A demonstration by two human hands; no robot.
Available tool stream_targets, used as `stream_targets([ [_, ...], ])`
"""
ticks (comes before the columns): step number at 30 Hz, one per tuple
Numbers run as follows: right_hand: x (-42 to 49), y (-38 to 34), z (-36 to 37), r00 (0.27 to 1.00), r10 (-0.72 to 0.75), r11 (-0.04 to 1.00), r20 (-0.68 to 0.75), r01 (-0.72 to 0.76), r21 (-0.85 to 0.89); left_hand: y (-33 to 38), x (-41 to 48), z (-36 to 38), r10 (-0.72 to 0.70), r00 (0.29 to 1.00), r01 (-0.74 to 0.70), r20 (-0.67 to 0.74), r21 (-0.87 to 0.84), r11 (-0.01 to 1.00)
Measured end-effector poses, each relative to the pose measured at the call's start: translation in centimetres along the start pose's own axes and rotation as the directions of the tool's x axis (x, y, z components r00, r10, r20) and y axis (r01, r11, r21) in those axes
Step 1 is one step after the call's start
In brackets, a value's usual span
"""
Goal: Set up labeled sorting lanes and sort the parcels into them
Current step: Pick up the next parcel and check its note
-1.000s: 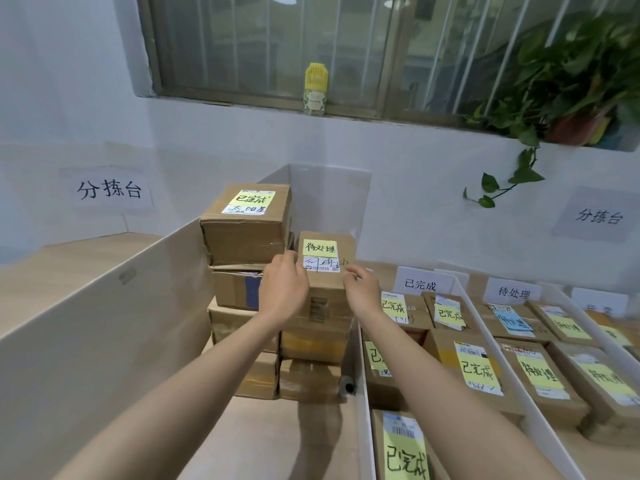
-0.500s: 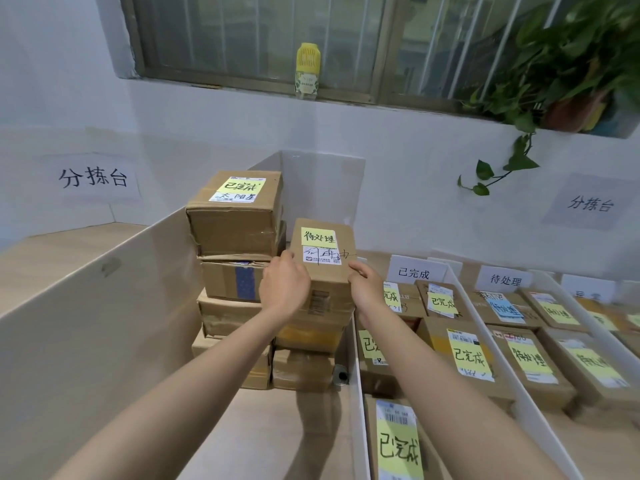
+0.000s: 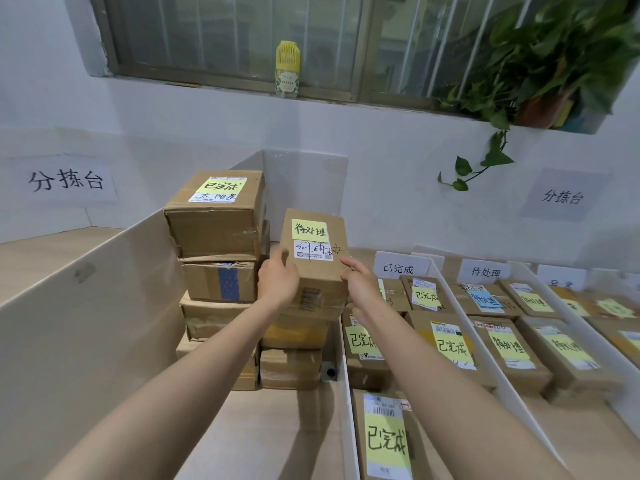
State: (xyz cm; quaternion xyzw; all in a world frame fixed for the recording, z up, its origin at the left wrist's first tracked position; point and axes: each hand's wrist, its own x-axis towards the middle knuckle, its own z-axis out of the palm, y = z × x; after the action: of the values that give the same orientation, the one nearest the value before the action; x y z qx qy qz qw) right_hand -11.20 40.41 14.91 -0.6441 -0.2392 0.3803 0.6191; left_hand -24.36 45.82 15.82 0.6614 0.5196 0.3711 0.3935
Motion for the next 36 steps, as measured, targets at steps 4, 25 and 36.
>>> stream_targets([
  [4, -1.6, -1.2, -1.1, 1.000, -0.020, 0.999, -0.015, 0.020, 0.026, 0.9, -0.9, -0.5, 0.054, 0.998, -0.055, -0.013, -0.054, 0.997],
  [25, -15.1, -4.3, -17.1, 0.948, -0.117, 0.992, -0.295, 0.124, 0.006, 10.3, -15.6, 4.8, 0.248, 0.922, -0.182, 0.298, -0.234, 0.955],
  [36, -25.0, -6.1, -31.5, 0.881, -0.221, 0.972, -0.419, 0.233, -0.022, 17.7, -28.1, 12.5, 0.368, 0.868, -0.295, 0.334, -0.249, 0.922],
])
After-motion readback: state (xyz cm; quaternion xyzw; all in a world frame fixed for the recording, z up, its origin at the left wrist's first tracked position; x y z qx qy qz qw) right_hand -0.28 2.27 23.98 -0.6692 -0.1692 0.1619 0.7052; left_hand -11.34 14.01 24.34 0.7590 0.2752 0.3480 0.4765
